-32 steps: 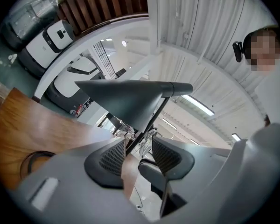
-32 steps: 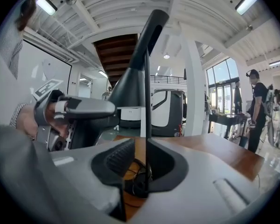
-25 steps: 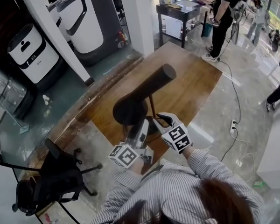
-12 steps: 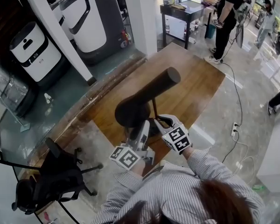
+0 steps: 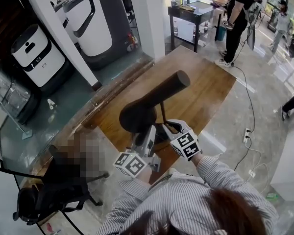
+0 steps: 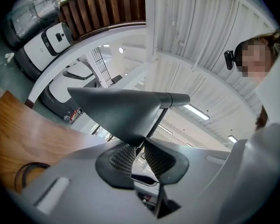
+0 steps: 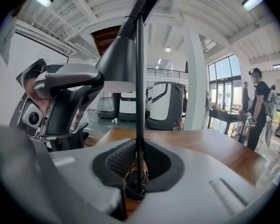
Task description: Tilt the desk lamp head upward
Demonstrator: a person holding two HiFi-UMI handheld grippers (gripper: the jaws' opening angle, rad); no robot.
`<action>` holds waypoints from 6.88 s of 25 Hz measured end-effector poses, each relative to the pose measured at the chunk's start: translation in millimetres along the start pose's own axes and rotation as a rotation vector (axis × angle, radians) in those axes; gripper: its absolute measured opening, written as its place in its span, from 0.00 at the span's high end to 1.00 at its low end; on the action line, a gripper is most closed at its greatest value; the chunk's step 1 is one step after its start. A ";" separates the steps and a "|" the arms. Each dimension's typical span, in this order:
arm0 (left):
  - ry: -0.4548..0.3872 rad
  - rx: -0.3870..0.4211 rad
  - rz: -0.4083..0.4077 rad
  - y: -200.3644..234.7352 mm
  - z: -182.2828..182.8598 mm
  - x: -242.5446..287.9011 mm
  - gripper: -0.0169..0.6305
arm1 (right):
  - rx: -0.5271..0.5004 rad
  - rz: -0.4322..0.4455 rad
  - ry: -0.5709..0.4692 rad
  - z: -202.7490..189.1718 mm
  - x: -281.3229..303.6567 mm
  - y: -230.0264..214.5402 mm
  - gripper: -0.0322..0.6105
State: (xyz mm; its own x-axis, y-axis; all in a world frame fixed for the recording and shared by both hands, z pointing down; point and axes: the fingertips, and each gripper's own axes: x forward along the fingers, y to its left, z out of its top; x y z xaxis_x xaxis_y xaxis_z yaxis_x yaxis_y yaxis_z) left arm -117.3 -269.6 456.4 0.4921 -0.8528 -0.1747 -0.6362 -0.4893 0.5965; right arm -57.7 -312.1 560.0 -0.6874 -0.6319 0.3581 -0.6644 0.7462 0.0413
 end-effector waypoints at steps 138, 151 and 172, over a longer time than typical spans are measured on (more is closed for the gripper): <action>0.122 0.436 -0.027 -58.8 48.9 -32.9 0.97 | -0.021 0.034 -0.235 68.8 -112.3 44.3 0.93; 0.269 0.450 0.006 -77.5 -43.2 -38.3 0.97 | 0.054 -0.002 -0.204 58.2 -140.4 61.6 0.95; 0.315 0.426 0.009 -67.8 -54.5 -36.0 0.97 | 0.077 -0.042 -0.188 52.9 -140.6 54.6 0.95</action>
State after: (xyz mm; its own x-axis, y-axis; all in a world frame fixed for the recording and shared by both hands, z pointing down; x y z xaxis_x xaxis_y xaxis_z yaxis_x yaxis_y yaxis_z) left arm -59.5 -195.7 465.0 0.5988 -0.7930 0.1121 -0.7938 -0.5691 0.2145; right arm -12.8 -193.6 462.6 -0.6966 -0.6954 0.1767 -0.7091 0.7048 -0.0216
